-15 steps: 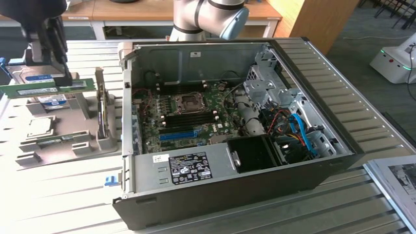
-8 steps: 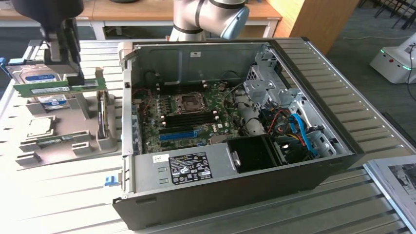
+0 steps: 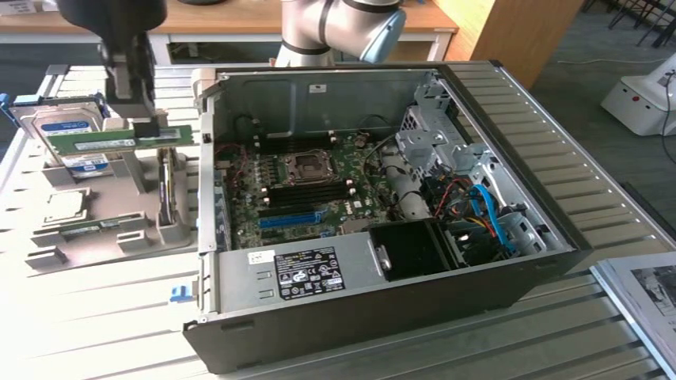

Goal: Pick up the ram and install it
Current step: 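Pick up the ram and move it above insertion slot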

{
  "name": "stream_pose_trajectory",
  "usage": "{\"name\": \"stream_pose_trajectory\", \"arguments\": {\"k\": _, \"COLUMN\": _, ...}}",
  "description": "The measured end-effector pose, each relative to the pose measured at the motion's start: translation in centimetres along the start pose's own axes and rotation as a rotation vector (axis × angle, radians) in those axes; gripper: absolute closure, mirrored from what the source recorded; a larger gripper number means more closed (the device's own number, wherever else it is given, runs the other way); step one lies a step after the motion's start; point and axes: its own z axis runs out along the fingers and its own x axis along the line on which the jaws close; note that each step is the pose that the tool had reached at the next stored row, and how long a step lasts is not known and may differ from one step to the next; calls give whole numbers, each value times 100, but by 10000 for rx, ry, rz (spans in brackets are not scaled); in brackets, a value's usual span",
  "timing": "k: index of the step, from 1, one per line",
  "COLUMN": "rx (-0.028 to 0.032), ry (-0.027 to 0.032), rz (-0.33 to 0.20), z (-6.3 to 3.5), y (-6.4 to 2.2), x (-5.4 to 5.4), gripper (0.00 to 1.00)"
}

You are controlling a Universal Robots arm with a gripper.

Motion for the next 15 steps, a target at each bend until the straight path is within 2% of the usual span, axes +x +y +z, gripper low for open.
{"name": "stream_pose_trajectory", "arguments": {"k": 15, "rx": -195, "ry": -13, "rz": 2, "z": -37, "y": -443, "x": 29, "gripper": 88}}
